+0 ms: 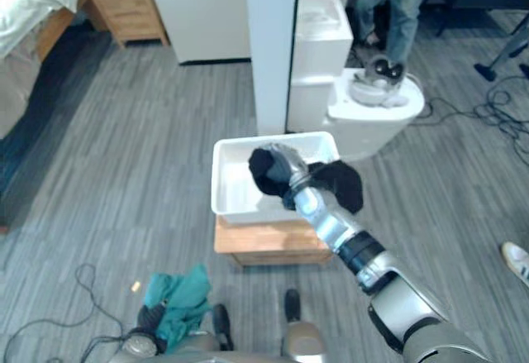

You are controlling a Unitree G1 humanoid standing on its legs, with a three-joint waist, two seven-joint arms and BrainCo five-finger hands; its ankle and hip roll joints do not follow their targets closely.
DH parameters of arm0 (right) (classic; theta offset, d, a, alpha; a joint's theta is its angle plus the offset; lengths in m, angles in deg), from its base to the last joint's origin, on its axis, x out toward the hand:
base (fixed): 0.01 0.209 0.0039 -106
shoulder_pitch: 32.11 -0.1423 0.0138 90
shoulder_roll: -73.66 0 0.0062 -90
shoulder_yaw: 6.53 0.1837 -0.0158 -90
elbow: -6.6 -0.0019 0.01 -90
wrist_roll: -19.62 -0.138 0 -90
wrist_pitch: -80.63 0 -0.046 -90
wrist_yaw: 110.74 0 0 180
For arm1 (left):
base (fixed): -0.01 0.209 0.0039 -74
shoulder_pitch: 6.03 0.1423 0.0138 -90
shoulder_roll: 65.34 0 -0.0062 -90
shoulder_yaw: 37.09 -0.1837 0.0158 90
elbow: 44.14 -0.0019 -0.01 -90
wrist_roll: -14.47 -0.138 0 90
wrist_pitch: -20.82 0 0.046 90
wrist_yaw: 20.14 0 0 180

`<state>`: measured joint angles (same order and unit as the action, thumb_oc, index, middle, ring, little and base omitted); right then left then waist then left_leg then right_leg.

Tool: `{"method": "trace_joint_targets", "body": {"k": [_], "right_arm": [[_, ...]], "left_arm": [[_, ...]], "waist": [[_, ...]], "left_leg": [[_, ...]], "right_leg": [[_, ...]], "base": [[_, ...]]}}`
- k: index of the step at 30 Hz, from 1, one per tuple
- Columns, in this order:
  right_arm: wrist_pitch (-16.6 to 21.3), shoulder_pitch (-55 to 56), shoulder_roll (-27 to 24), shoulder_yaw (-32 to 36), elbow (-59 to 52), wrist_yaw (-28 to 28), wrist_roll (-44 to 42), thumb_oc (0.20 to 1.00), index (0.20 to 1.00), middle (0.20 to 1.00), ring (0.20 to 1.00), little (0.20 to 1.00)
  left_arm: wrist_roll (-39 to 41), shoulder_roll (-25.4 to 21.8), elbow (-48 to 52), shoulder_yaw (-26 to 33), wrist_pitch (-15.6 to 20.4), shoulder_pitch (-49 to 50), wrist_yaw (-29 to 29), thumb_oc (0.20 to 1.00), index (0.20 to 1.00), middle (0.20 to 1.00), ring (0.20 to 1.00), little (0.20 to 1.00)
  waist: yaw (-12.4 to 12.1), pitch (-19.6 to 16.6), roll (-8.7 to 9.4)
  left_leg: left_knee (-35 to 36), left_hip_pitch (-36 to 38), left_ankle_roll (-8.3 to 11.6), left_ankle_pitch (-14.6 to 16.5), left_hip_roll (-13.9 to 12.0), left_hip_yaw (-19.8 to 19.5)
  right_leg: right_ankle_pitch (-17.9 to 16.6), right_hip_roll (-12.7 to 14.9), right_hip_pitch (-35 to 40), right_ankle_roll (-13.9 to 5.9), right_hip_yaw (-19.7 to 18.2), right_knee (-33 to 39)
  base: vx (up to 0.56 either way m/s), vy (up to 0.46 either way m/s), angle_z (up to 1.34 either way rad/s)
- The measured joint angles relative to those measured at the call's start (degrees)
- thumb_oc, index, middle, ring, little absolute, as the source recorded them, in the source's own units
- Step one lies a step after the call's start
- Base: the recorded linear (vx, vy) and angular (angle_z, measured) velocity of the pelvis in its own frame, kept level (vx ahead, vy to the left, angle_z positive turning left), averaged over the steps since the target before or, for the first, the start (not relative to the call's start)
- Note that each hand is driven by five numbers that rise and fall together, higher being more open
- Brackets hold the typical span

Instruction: Tidy up the quilt and then pick up the clothes from the bed and put them into the laundry hamper.

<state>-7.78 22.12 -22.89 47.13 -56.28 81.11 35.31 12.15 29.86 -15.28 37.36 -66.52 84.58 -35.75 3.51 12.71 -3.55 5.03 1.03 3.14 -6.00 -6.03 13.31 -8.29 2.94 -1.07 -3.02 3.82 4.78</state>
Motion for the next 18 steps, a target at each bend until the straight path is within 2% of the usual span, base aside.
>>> {"method": "trace_joint_targets", "body": {"k": [3,6,12,18], "right_arm": [[-0.14,-0.35,1.86,-0.11,1.79,0.39,-0.05,0.200,0.200,0.200,0.200,0.200],[-0.22,-0.64,2.79,-0.77,2.11,0.53,-0.04,0.200,0.200,0.200,0.200,0.200],[-0.09,-4.55,3.56,-0.76,4.69,2.14,0.00,0.200,0.200,0.200,0.200,0.200],[-0.12,-9.21,2.09,-1.20,12.23,3.71,2.21,0.200,0.200,0.200,0.200,0.200]], "left_arm": [[0.11,0.03,0.74,-0.68,0.06,-1.01,-0.32,0.200,0.200,0.200,0.200,0.200],[1.42,0.37,1.64,-1.33,0.22,-1.48,-0.43,0.200,0.200,0.200,0.200,0.200],[2.24,0.75,2.41,-2.57,2.21,-2.83,-0.55,0.200,0.200,0.200,0.200,0.200],[2.26,0.66,2.69,-4.36,2.38,-4.65,-0.53,0.200,0.200,0.200,0.200,0.200]], "waist": [[-1.04,0.12,-0.70],[-0.78,0.40,-1.33],[-2.07,1.28,-2.64],[-3.12,3.25,-3.62]], "left_leg": [[0.07,-1.27,-0.11,-0.27,-0.02,-0.33],[0.07,-2.65,0.04,-0.90,-0.02,-1.37],[0.07,-4.27,0.51,-1.18,-0.17,-2.41],[-0.09,-6.69,0.23,-2.52,-0.11,-3.30]], "right_leg": [[0.14,0.03,-1.00,-0.09,0.41,0.00],[-0.02,0.03,-1.84,-0.14,1.18,0.00],[0.00,-0.12,-3.06,-0.13,2.18,0.01],[-0.11,-0.02,-4.63,-0.15,3.71,-0.01]], "base": [[-0.02,-0.006,0.05],[-0.03,-0.010,0.16],[-0.05,-0.007,0.08],[-0.05,0.010,0.15]]}}
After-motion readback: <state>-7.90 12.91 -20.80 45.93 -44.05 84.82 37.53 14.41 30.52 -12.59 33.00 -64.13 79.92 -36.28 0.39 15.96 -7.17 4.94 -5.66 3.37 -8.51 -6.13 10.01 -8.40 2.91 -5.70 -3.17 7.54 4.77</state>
